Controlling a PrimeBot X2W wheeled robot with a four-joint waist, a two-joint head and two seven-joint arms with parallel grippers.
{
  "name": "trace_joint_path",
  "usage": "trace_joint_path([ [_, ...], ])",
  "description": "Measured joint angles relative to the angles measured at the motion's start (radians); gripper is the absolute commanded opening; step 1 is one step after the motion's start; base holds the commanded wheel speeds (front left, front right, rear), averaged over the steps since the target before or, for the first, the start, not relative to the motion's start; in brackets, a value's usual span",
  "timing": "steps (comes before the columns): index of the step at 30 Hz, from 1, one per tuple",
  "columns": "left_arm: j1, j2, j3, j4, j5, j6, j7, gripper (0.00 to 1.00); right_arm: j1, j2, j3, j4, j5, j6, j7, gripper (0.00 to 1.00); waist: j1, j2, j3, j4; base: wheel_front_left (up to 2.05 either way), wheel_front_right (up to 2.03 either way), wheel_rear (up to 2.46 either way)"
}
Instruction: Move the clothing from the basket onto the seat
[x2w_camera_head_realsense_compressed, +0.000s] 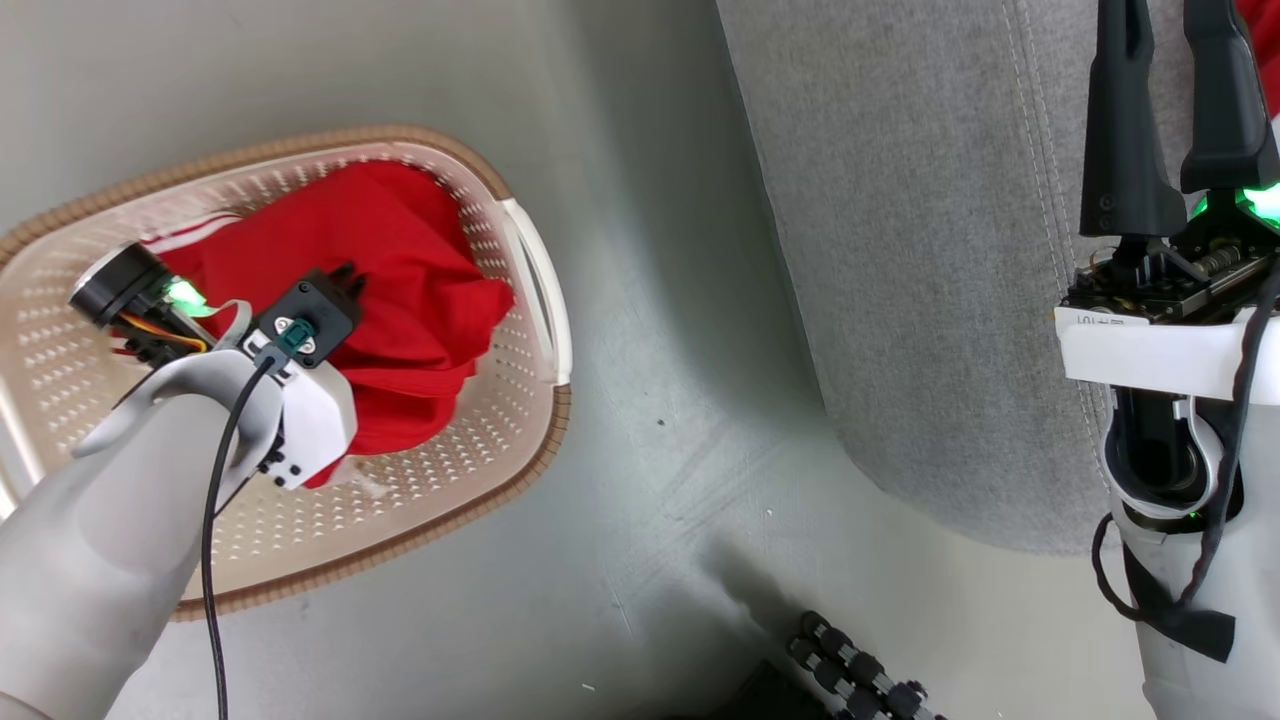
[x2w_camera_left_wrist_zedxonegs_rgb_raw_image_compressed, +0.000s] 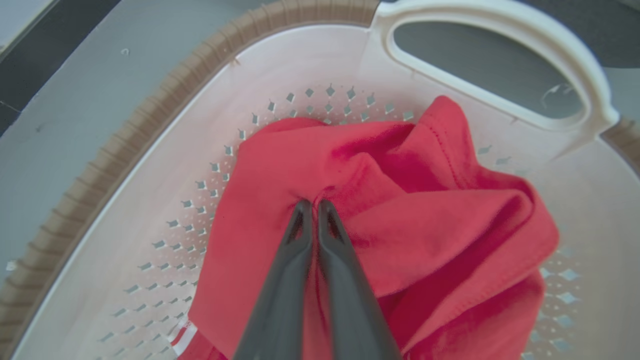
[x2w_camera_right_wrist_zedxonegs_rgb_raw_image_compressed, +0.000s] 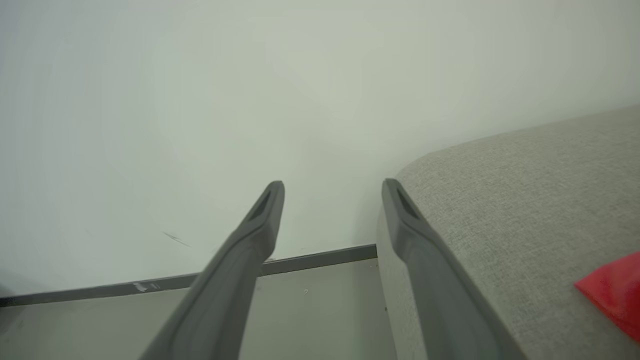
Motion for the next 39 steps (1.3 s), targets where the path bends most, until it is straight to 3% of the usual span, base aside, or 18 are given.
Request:
trace_joint_path([
  [12, 0.048, -0.040, -0.001, -0.049, -0.043, -0.009, -0.131, 0.00, 0.000, 0.000, -0.004, 0.047, -0.063, 0.000, 0.000, 1.00, 0.0000, 0.0000, -0.110, 0.059, 0.00, 0.00, 0.00],
  [39, 0.137, -0.099, 0.050, -0.190, -0.189, -0.022, -0.156, 0.00, 0.076, -0.002, -0.001, 0.177, -0.112, 0.000, 0.000, 1.00, 0.0000, 0.0000, -0.387, 0.179, 0.00, 0.00, 0.00],
])
